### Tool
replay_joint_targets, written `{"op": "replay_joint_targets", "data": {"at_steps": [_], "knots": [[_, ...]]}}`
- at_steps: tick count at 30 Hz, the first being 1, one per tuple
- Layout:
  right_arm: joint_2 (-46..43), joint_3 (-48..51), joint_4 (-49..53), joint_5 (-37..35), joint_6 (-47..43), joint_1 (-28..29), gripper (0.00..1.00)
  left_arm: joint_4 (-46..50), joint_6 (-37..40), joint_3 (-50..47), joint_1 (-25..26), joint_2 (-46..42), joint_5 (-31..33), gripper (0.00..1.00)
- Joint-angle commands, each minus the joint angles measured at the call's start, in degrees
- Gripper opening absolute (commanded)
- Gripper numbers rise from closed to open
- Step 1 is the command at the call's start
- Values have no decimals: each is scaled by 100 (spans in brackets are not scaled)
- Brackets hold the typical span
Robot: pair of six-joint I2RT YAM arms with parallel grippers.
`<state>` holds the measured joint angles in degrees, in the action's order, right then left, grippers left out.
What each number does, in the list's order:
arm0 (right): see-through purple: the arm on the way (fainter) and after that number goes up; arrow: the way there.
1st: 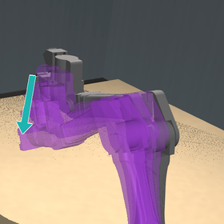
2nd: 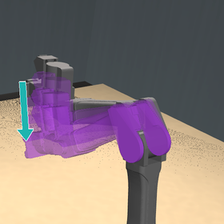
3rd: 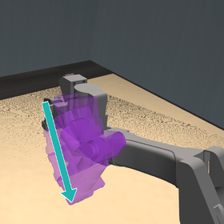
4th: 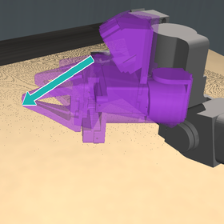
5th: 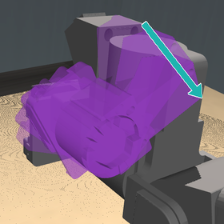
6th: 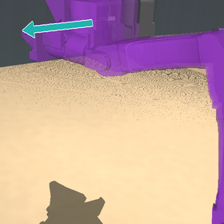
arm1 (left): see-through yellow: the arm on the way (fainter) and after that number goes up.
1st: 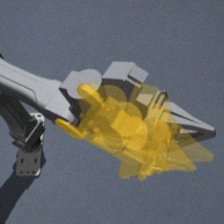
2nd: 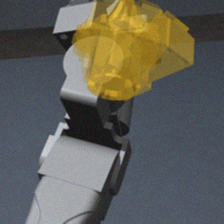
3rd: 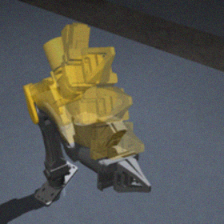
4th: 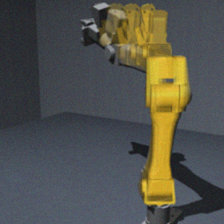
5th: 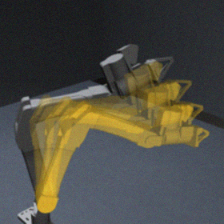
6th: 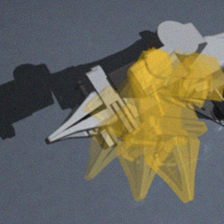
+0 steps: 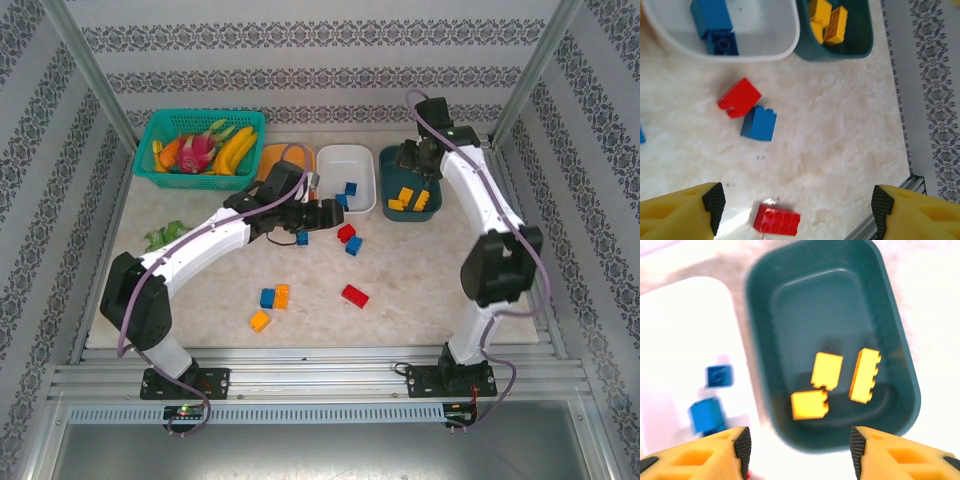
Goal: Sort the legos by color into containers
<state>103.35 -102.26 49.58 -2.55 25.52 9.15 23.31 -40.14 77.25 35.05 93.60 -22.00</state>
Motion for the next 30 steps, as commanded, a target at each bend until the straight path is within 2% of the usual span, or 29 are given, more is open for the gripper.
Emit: {"op": "replay_joint_targets", "data": {"at_steps": [1,8,12,15,20,24,30], "knots": [[-961,912,-253,273,-6,269,59,429,-301,-275,187,-277,78,79],[-3370,3400,-837,830,-51,1301,63,909,-2074,-720,621,-187,304,77],[-4790,4700,-963,1101,308,1910,66,1094,-3241,-644,987,160,397,77],[-5575,5324,-811,1070,618,2329,70,1082,-4123,-535,1222,523,288,78],[-6331,5829,-682,1030,1063,2770,73,1155,-5505,-268,1574,1055,342,82],[-6523,5815,-543,832,1118,2990,73,1442,-6003,295,1722,1529,509,83],[-6774,5796,-363,693,1147,3027,73,1820,-6686,817,1930,2132,491,83]]}}
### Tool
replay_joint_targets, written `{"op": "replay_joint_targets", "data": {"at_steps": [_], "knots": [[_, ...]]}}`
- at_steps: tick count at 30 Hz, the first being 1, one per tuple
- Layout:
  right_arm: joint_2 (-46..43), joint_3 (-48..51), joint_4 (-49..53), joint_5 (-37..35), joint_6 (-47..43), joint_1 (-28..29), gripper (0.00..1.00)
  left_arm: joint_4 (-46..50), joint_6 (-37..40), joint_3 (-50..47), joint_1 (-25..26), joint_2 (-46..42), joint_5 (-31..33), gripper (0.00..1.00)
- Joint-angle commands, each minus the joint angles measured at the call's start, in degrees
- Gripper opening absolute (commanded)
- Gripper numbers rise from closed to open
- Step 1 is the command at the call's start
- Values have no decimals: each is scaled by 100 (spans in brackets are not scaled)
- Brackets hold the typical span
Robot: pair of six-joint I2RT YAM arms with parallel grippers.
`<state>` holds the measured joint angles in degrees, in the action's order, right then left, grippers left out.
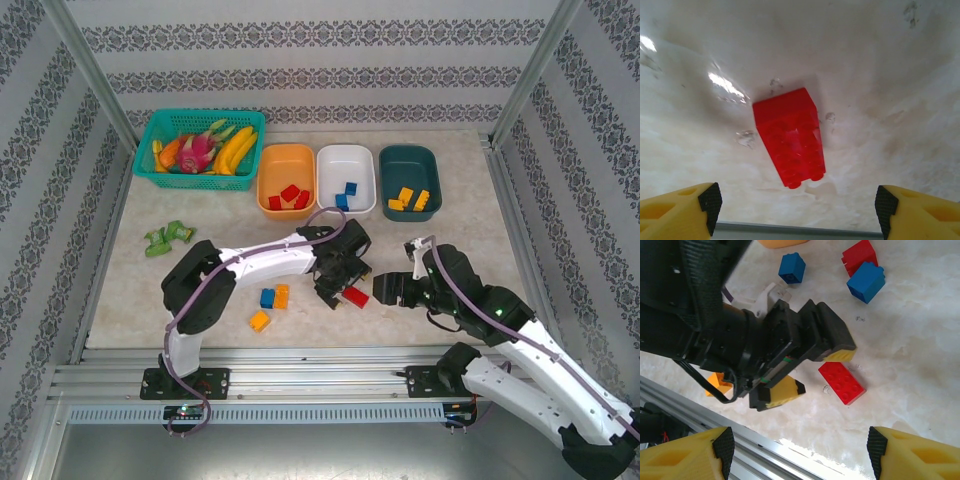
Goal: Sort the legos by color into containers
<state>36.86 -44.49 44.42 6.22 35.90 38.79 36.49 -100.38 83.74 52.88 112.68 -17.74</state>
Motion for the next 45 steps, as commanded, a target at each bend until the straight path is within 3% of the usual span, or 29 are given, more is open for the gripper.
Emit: {"op": "replay_joint_targets", "data": {"at_steps": [1,9,14,18,23,29,35,41,45], "knots": [[-159,24,187,-191,111,66,73,547,-758,221,177,312,40,82],[-420,88,320,-209,177,53,73,500,-1058,460,275,852,53,71],[-414,110,300,-170,146,55,73,539,-1110,497,268,956,225,56],[-329,107,216,-154,140,43,73,307,-1092,343,249,948,290,37],[-208,13,104,-129,109,50,73,624,-691,402,138,702,691,32],[-63,-261,-138,-182,-1,-2,74,1292,563,715,-253,12,1547,27],[755,-761,-712,191,-164,-186,75,1720,2780,1379,-1185,-339,1804,24],[1714,-1196,-1413,778,-71,-541,74,1978,4929,2814,-2388,265,1601,26],[2297,-1431,-1798,1152,97,-846,74,1543,5660,3665,-3004,998,829,28]]}}
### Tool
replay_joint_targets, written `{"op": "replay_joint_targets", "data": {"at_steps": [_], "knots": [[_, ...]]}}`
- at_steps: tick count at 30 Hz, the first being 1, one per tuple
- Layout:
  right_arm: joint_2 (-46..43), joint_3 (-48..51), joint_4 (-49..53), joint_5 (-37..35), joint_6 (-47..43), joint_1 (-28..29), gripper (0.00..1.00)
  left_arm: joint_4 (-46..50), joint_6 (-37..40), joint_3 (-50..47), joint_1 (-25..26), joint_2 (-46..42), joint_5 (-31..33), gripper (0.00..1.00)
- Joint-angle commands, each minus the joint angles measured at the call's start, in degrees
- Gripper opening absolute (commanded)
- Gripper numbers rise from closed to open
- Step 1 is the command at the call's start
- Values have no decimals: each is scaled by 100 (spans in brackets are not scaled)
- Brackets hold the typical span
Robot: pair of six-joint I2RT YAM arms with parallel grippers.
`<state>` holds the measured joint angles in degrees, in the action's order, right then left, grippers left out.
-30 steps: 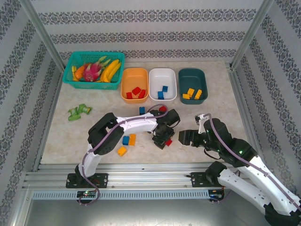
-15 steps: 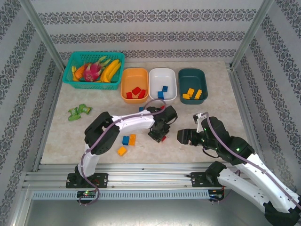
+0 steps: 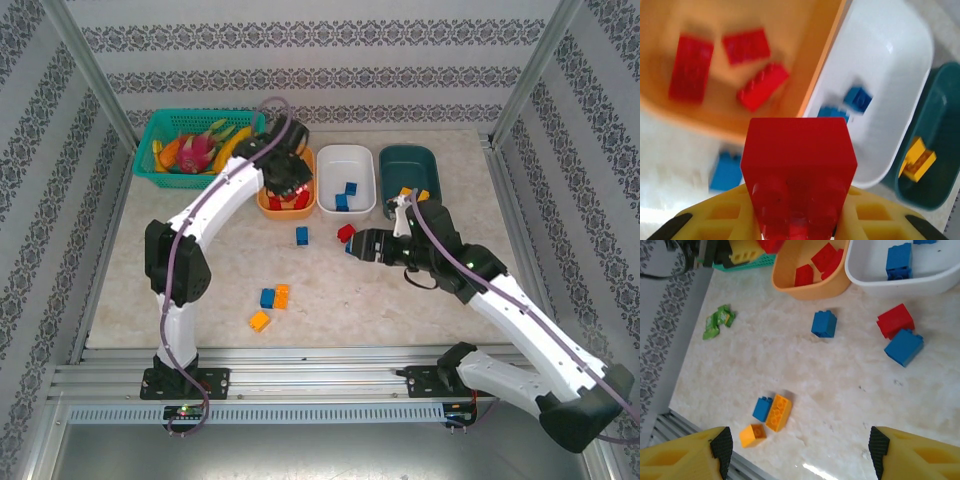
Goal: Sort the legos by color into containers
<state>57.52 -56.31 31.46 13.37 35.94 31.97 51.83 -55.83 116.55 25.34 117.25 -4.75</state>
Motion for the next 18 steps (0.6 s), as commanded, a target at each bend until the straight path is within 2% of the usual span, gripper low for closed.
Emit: {"op": "replay_joint_targets", "data": {"at_steps": [1,4,7,14,18], "knots": [[426,-341,-577,576,167,-270,74,-67,1429,687,-367,820,-632,28],[968,-713,-673,789,411,-561,75,-81,2018,1573,-548,1564,-830,29],[1411,-1033,-930,845,732,-795,76,-256,2296,2136,-655,2170,-1085,29],[2102,-1700,-1057,1018,1005,-1059,75,-780,2058,2421,-919,2926,-1459,30],[2202,-1736,-1019,1068,950,-1061,75,-1030,2014,2477,-949,3087,-1738,38]]}}
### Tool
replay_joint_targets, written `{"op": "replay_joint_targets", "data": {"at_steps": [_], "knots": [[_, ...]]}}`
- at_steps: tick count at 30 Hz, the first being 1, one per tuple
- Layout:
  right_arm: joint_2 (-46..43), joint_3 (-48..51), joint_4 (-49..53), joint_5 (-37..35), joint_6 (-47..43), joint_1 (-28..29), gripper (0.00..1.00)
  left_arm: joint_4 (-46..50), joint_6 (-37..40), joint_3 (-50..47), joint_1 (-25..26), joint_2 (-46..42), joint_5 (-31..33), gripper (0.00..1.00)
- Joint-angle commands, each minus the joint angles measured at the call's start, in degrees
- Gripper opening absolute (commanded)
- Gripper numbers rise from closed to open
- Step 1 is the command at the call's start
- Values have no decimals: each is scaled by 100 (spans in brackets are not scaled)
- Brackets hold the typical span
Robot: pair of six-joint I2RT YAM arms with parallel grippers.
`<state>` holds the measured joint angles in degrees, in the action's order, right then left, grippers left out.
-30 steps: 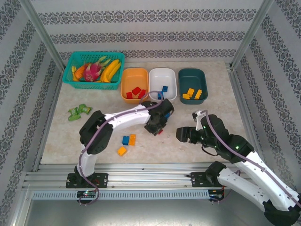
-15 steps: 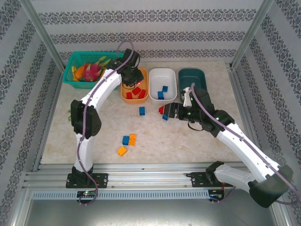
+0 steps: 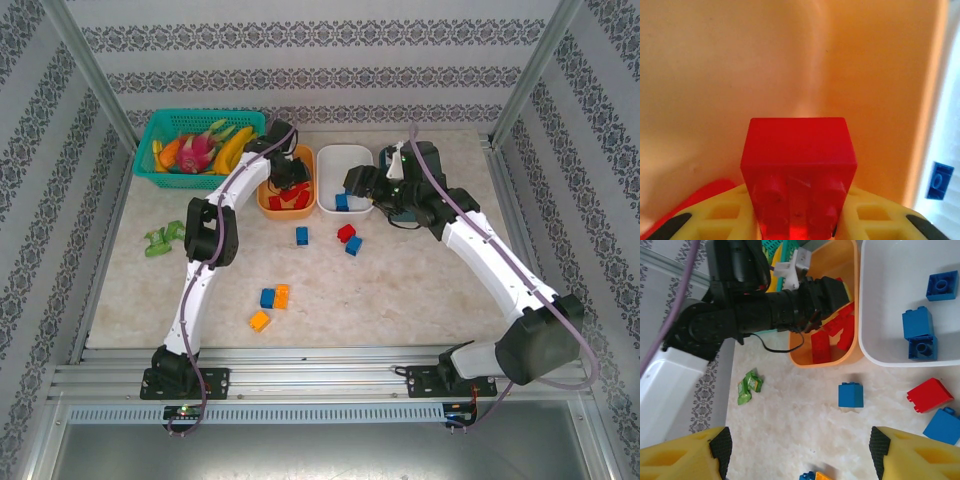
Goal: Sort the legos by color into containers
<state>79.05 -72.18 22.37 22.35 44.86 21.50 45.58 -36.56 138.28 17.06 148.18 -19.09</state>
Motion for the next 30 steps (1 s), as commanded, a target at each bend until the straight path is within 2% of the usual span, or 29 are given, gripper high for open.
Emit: {"op": "replay_joint_targets", "data": {"at_steps": [1,4,10,15,21,25,30], "knots": [[57,-108,-117,168,66,-9,75,-411,87,337,-120,17,-352,41],[67,34,-197,200,109,-10,75,-375,29,372,-130,22,-395,50],[127,90,-174,192,24,61,75,-332,-29,495,-135,-177,-477,59],[114,82,20,43,-205,194,74,-194,-73,600,-141,-571,-366,61],[-11,295,219,-255,-270,469,74,238,-5,338,-137,-1489,-152,62],[-82,394,399,-627,-186,872,73,310,88,-696,-141,-2622,11,64],[60,353,852,-1101,-19,1654,72,-358,-36,-3325,-131,-4796,351,68]]}}
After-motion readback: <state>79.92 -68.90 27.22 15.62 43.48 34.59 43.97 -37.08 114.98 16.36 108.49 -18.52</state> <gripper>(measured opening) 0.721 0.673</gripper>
